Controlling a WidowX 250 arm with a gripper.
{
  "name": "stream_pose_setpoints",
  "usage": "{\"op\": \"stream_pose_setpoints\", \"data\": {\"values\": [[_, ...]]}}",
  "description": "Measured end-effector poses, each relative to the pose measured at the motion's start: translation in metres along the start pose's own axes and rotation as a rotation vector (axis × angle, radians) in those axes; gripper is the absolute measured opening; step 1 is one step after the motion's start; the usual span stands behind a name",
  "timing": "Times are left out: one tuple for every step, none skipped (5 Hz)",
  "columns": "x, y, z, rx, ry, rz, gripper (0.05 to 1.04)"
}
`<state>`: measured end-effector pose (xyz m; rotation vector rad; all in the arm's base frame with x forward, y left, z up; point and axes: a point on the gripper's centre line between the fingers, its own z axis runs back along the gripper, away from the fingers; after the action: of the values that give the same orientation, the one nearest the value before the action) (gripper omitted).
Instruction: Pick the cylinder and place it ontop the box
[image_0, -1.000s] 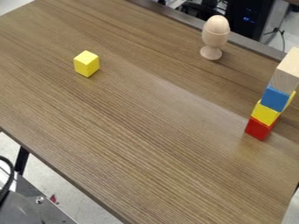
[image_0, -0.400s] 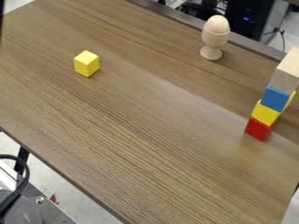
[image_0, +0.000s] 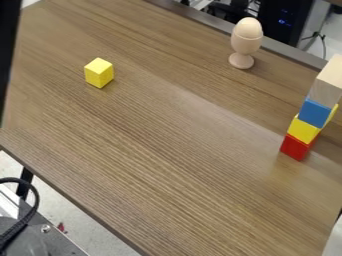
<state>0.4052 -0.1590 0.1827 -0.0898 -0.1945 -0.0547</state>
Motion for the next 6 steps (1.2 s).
{"op": "stream_pose_setpoints", "data": {"values": [[-0.004, -0.008, -0.005, 0.033, 0.002, -0.041, 0.556], [-0.006, -0.001, -0.008, 0.08, 0.009, -0.037, 0.556], [-0.013, 0.006, -0.021, 0.12, 0.036, -0.035, 0.556], [-0.014, 0.009, -0.012, 0.143, 0.003, -0.024, 0.556], [-0.017, 0.011, -0.003, 0.142, -0.023, -0.021, 0.556], [-0.019, 0.012, -0.007, 0.147, -0.014, -0.019, 0.556]]}}
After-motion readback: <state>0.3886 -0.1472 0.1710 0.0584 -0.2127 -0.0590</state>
